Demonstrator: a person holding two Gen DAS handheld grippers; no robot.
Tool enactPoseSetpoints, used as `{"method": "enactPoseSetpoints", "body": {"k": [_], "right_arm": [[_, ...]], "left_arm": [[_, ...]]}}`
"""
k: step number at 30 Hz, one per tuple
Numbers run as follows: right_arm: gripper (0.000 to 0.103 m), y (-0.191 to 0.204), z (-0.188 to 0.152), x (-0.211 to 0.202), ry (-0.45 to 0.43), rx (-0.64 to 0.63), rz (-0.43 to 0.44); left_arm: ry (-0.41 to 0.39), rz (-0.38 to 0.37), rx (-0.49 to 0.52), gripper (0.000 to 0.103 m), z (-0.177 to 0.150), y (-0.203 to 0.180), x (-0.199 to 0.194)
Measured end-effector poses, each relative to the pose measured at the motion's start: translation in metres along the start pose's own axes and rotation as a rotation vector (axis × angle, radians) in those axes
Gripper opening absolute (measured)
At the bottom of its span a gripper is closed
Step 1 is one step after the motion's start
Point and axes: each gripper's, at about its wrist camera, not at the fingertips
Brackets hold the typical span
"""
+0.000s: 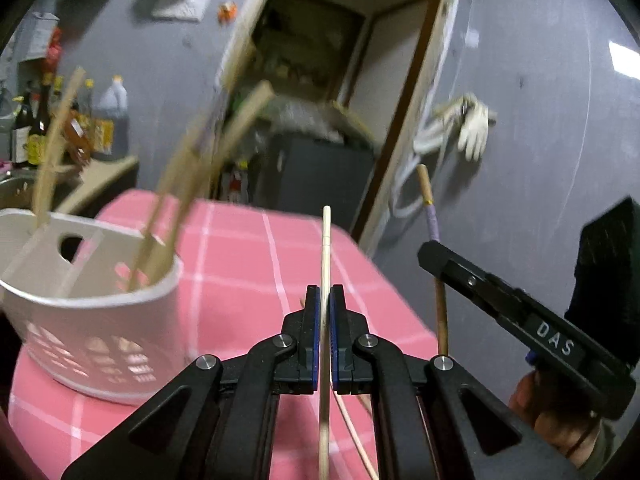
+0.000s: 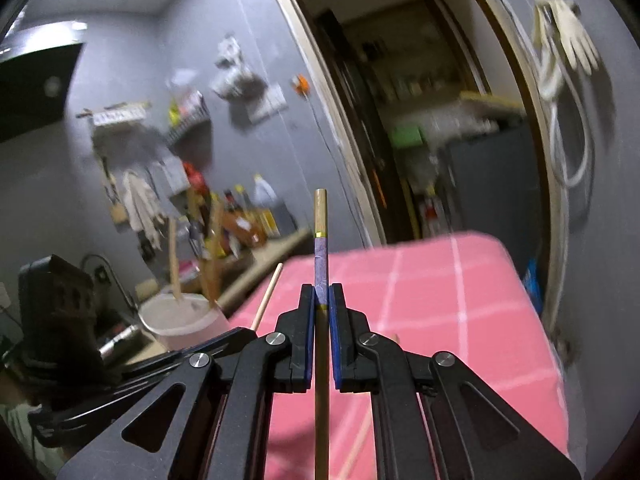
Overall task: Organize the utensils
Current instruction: 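Lift both chopsticks upright and carry them over the white holder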
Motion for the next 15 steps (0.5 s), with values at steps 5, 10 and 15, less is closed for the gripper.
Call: {"method": "enactPoseSetpoints", "body": {"k": [5, 10, 15], "right_arm": [[0.005, 0.027, 0.018, -0.006, -0.114, -0.034, 0.047], [0.005, 0.051, 0.034, -0.005, -0.239, -0.057, 0.095], [0.005, 0.073, 0.046, 0.009, -0.34, -0.062, 0.139]], "left_arm": [[-0.13, 0.001, -0.027, 0.002, 0.013, 0.011, -0.034], [-0.241, 0.025, -0.037, 0.002, 0.027, 0.03, -0.063], [-0.314, 0.052, -0.055, 0.002, 0.037, 0.053, -0.085]]}}
Point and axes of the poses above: each gripper's, at about its wrist camera, not at the fingertips, and x roughly the way its jaws point, y to its left, z to its top, and after that the axes turned 12 degrees about y, right-handed
